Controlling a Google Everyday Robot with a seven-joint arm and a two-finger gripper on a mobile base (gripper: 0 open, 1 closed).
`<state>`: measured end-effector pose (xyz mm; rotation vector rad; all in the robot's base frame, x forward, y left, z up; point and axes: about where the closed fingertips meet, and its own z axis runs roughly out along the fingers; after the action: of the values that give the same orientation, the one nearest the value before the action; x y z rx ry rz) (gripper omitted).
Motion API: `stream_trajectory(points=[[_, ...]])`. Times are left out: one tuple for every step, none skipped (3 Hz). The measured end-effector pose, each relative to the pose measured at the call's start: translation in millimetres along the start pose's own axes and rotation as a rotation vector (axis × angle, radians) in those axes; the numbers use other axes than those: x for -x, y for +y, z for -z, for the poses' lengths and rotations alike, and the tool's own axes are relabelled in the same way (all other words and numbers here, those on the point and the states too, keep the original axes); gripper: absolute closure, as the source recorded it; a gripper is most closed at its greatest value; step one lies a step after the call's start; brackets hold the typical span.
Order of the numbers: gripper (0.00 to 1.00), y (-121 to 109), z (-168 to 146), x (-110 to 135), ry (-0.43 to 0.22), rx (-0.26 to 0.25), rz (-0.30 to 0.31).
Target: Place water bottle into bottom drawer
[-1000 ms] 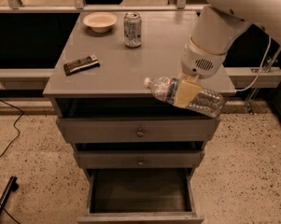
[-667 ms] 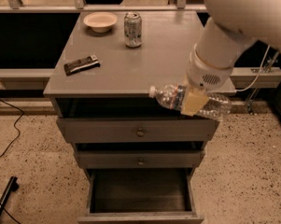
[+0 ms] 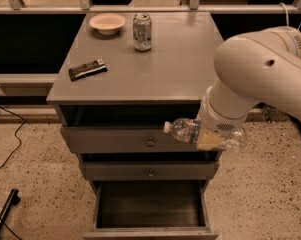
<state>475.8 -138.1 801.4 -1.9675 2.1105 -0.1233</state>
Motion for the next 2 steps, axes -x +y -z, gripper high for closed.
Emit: stream_trajectory(points=[[1.0, 6.9, -31.0, -6.6, -0.07, -0.019, -0.041], [1.0, 60.1, -103.8, -12.1, -0.246, 0.049, -0.101]])
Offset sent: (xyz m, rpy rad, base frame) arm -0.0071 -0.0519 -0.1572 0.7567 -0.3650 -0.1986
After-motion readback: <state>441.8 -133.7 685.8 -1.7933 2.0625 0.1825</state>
